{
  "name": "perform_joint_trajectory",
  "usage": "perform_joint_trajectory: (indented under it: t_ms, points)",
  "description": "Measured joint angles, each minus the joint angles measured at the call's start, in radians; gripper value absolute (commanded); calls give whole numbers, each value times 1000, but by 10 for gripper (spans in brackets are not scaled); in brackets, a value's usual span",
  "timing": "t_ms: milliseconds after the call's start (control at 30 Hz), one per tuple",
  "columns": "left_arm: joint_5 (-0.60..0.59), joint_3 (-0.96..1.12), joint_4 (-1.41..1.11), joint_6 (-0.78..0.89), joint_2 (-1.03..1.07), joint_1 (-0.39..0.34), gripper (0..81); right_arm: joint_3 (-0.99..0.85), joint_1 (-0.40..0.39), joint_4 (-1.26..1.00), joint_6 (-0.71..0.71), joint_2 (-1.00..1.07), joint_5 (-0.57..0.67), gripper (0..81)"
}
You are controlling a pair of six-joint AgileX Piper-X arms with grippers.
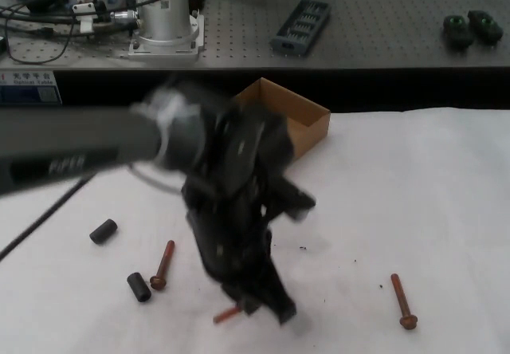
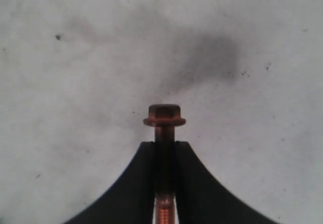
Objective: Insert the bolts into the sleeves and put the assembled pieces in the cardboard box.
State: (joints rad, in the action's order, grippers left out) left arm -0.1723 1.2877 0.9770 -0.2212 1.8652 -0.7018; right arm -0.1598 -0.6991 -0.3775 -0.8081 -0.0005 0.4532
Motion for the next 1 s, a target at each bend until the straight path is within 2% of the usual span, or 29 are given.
perform_joint_trajectory:
  t_ms: [200, 533, 633, 700, 800, 900, 1000]
  points:
    - [56, -137, -141, 5, -8, -22, 6, 0, 0, 0, -2, 0, 10, 56]
    - [101, -144, -155, 5, -13, -23, 1, 0, 0, 0, -1, 0, 28, 56]
    - [101, -144, -155, -11, -13, -23, 85, 0, 0, 0, -1, 0, 28, 56]
    - [101, -144, -155, -17, -13, -23, 190, 0, 0, 0, -1, 0, 28, 56]
    - [103, -146, -155, -17, -13, -23, 302, 0, 0, 0, -1, 0, 28, 56]
    - [111, -149, -155, -17, -13, -23, 291, 0, 0, 0, -1, 0, 28, 56]
    - [117, -149, -155, -17, -13, -23, 224, 0, 0, 0, -1, 0, 28, 56]
